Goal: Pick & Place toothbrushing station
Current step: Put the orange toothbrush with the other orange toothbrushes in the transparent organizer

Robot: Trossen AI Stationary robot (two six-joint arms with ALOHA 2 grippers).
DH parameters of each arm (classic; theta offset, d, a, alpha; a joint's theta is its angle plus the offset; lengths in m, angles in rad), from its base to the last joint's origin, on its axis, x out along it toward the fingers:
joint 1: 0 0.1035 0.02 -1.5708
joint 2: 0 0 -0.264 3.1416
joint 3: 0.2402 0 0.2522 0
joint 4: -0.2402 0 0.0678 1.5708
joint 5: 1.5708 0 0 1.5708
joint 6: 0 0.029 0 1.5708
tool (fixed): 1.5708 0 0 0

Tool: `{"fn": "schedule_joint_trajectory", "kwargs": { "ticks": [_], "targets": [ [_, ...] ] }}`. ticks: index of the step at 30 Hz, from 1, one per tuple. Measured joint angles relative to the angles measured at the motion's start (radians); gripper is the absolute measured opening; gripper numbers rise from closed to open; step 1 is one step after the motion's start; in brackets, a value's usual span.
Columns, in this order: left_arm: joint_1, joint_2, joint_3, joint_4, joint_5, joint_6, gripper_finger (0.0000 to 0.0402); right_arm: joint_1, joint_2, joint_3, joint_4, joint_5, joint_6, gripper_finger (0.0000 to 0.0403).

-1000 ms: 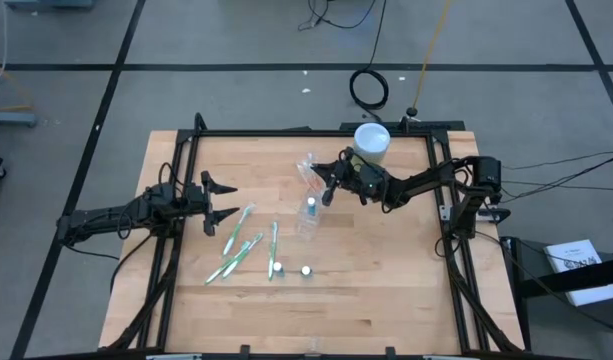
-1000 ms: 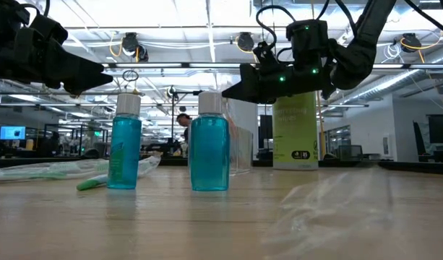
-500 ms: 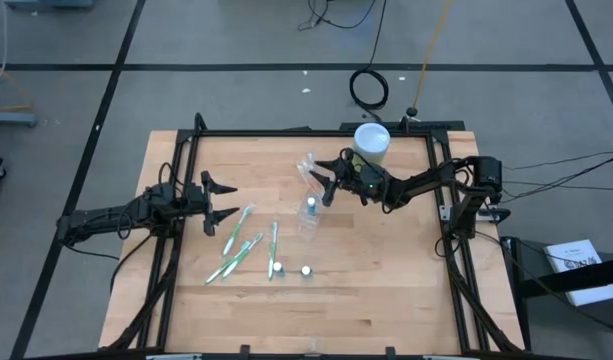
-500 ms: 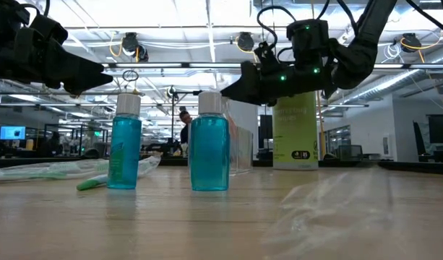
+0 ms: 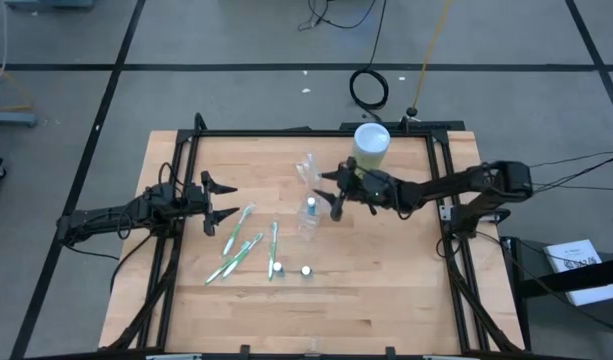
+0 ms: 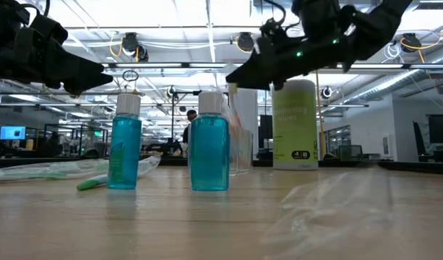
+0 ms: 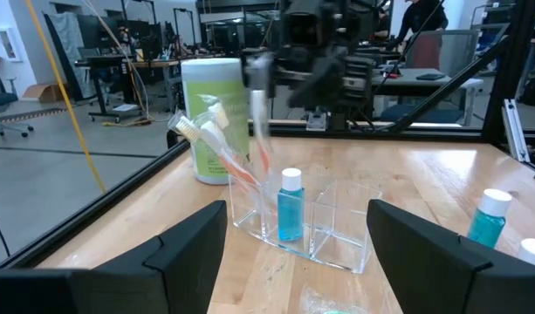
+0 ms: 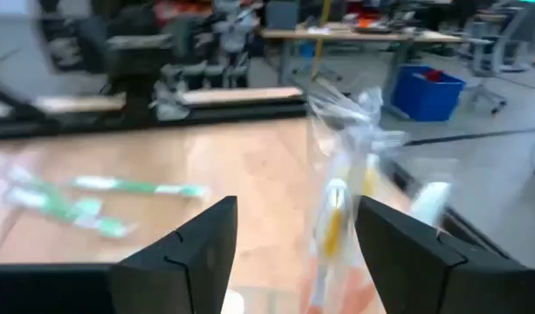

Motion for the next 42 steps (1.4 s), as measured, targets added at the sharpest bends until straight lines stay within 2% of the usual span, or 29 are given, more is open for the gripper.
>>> {"fn": "schedule_joint_trajectory", "kwargs": {
  "ticks": [7,16,18,25,33,42],
  "targets": [
    [0.0,0.0,0.0,0.0,0.0,0.0,0.0285,0.077,-0.079,0.0,-0.281,0.0,0.013,0.0218],
    [0.0,0.0,0.0,0.0,0.0,0.0,0.0285,0.072,-0.072,0.0,-0.413,0.108,0.097,0.0214],
    [0.0,0.0,0.0,0.0,0.0,0.0,0.0285,0.072,-0.072,0.0,-0.391,0.081,0.09,0.0213],
    [0.0,0.0,0.0,0.0,0.0,0.0,0.0285,0.077,-0.073,0.0,-0.232,-0.143,0.16,0.0212],
    [0.0,0.0,0.0,0.0,0.0,0.0,0.0285,0.023,-0.073,0.0,-0.151,-0.157,0.194,0.0212],
    [0.0,0.0,0.0,0.0,0.0,0.0,0.0285,0.008,-0.018,0.0,-0.069,-0.25,0.226,0.0212]
  ]
}}
